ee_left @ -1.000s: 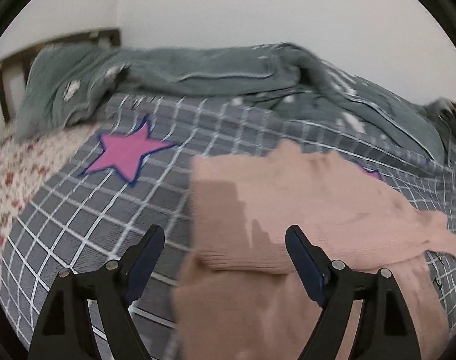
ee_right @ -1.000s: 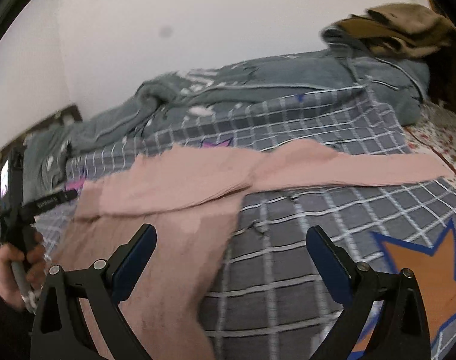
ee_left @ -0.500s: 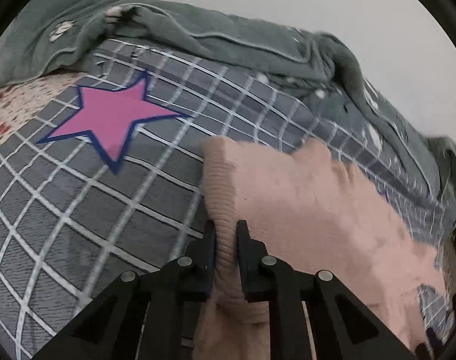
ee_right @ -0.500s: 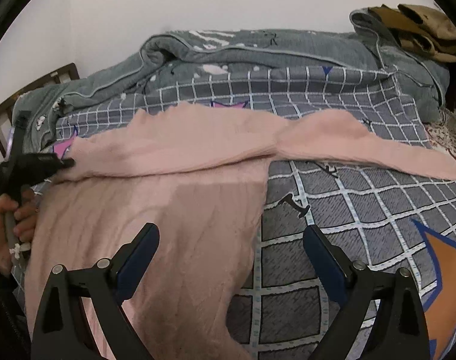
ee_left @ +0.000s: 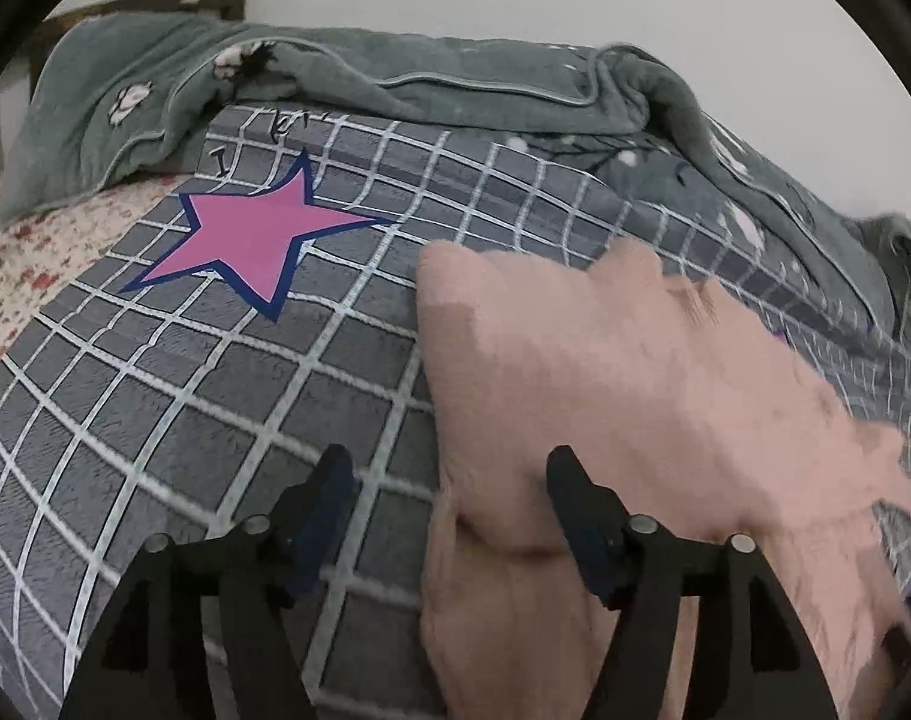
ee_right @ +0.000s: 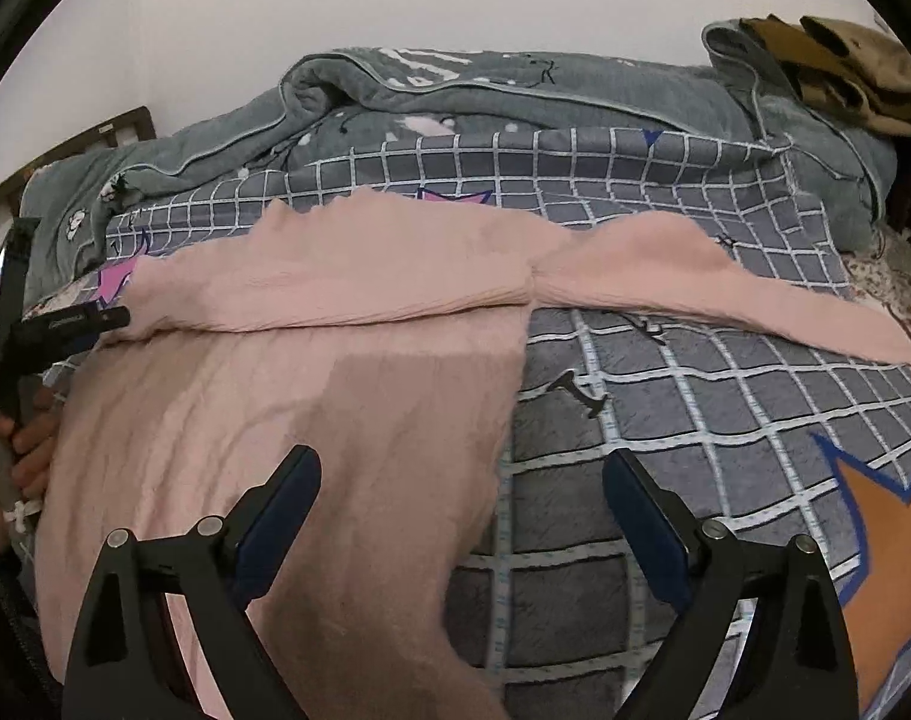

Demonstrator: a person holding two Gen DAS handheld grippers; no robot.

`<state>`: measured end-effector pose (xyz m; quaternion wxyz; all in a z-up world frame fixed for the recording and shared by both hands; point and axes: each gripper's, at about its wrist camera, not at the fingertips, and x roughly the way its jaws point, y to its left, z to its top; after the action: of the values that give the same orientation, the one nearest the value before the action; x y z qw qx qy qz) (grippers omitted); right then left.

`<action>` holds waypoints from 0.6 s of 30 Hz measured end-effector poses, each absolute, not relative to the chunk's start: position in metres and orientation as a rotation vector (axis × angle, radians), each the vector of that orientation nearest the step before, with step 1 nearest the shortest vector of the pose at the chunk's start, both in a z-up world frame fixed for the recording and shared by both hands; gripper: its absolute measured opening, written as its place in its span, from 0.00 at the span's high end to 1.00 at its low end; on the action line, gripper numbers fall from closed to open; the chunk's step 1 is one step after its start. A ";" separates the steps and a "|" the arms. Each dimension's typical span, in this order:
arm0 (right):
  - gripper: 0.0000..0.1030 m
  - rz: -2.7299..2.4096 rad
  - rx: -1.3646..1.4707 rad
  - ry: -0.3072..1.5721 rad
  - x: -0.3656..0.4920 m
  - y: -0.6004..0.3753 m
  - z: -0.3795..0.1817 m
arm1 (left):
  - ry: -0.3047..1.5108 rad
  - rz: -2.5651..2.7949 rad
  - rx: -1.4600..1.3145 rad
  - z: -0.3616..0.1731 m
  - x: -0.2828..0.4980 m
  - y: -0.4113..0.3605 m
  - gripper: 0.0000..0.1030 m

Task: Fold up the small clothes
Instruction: 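Fold the held sleeve across the sweater body and release with the left gripper, then grasp the other sweater sleeve cuff with the right gripper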

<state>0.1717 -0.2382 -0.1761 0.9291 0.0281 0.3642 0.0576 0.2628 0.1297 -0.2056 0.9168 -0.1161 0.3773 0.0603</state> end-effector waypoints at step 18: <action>0.22 0.291 0.158 0.844 0.079 -0.263 -0.202 | 0.747 0.098 -0.256 -0.203 0.257 0.131 0.25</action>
<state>0.0793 -0.2633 -0.2020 0.8990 0.0764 0.4077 0.1408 0.2567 0.1307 -0.2028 0.9218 -0.1249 0.3638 0.0477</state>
